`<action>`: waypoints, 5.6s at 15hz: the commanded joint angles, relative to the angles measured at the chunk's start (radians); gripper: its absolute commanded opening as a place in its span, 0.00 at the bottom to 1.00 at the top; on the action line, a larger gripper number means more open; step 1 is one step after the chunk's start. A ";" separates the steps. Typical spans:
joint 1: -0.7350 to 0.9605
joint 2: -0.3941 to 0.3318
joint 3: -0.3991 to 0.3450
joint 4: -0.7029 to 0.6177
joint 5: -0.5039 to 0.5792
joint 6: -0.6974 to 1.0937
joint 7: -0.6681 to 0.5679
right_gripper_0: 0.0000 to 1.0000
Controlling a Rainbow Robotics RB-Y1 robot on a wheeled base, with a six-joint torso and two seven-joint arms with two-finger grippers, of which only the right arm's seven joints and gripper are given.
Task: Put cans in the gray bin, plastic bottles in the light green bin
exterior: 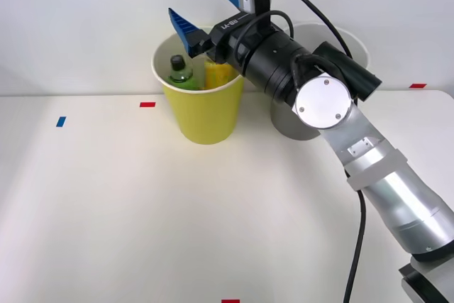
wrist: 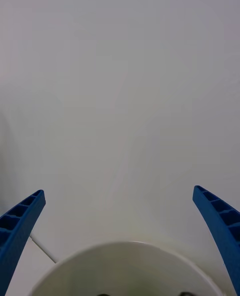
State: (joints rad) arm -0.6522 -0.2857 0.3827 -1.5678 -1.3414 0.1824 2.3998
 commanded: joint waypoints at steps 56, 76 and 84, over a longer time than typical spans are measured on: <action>1.349 -0.059 -0.317 -0.552 1.220 -0.414 -0.720 1.00; 1.471 0.085 -0.294 -0.351 1.584 -0.748 -1.189 1.00; 1.467 0.066 -0.346 -0.207 1.719 -1.037 -1.140 1.00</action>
State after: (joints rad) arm 0.8091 -0.2179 0.0488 -1.7753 0.3583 -0.8441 1.2524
